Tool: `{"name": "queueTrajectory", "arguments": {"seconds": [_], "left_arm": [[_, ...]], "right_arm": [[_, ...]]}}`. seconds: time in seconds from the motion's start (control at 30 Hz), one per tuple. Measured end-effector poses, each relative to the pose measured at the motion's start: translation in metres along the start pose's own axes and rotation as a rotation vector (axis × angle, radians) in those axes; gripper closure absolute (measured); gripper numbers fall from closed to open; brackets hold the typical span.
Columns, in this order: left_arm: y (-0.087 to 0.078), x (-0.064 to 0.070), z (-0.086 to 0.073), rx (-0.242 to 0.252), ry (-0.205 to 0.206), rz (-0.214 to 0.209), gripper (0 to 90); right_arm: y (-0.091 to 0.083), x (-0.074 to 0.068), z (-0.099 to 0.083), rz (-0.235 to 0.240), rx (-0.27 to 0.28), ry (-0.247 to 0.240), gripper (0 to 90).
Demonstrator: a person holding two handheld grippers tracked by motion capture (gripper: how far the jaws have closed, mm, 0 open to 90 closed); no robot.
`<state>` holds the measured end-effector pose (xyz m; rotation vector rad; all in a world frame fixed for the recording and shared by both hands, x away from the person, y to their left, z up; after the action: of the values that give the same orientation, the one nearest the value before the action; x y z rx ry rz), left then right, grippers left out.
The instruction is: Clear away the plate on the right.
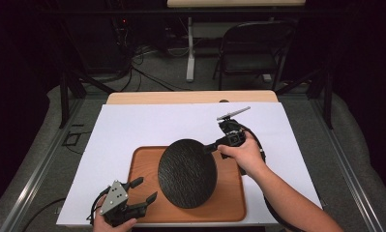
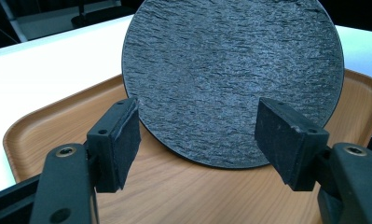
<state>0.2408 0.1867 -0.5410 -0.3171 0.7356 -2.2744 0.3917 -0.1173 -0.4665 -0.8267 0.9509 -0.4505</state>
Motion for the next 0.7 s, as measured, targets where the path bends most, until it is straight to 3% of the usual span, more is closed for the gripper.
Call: {"name": "queueTrajectory", "arguments": {"seconds": [0.7], "left_arm": [[0.0,0.0002,0.0,0.0,0.001,0.001,31.4]], "right_arm": [[0.0023,0.0087,-0.0062,-0.013,0.009,0.02,87.5]]}}
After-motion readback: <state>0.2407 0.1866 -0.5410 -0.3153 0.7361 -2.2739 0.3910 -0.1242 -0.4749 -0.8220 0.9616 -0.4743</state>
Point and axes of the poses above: each handheld gripper's, and its own axes: y roughly forward along the jaws, z roughly out of its top, x roughly to its right, the point moved 3 cm from there along y, roughly forward along the jaws, and after that the axes turned 13 degrees about -x, right-handed, at the moved point
